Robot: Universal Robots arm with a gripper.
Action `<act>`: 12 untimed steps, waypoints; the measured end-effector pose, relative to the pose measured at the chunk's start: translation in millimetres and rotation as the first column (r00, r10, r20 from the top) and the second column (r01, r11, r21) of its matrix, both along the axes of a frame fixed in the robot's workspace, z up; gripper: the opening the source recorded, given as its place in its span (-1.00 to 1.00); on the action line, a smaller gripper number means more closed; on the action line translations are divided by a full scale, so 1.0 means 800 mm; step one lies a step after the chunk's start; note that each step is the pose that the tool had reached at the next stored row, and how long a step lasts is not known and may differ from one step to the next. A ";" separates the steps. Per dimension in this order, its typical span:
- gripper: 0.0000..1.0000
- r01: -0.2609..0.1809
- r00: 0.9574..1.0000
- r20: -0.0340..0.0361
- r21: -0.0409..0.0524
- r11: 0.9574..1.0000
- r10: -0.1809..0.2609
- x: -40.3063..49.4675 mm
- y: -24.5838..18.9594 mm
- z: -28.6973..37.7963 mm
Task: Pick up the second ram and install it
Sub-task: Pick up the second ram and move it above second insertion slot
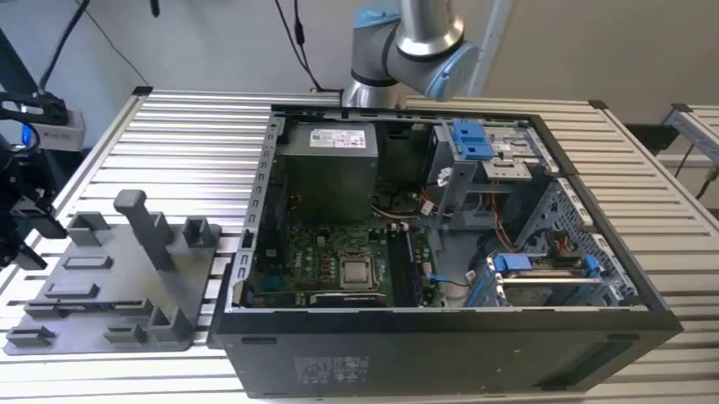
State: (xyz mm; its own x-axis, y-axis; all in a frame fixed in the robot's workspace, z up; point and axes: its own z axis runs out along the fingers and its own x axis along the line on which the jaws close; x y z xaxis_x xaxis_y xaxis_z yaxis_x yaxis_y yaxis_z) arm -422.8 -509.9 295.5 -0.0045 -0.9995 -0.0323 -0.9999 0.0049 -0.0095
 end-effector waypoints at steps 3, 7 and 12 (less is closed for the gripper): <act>-0.04 0.000 1.000 0.000 0.000 1.000 0.000 0.000 0.0000 -0.0069; -0.04 -0.003 1.000 -0.001 -0.004 1.000 0.003 0.000 -0.0002 -0.0138; -0.04 -0.008 1.000 -0.004 -0.011 1.000 0.008 0.000 -0.0003 -0.0198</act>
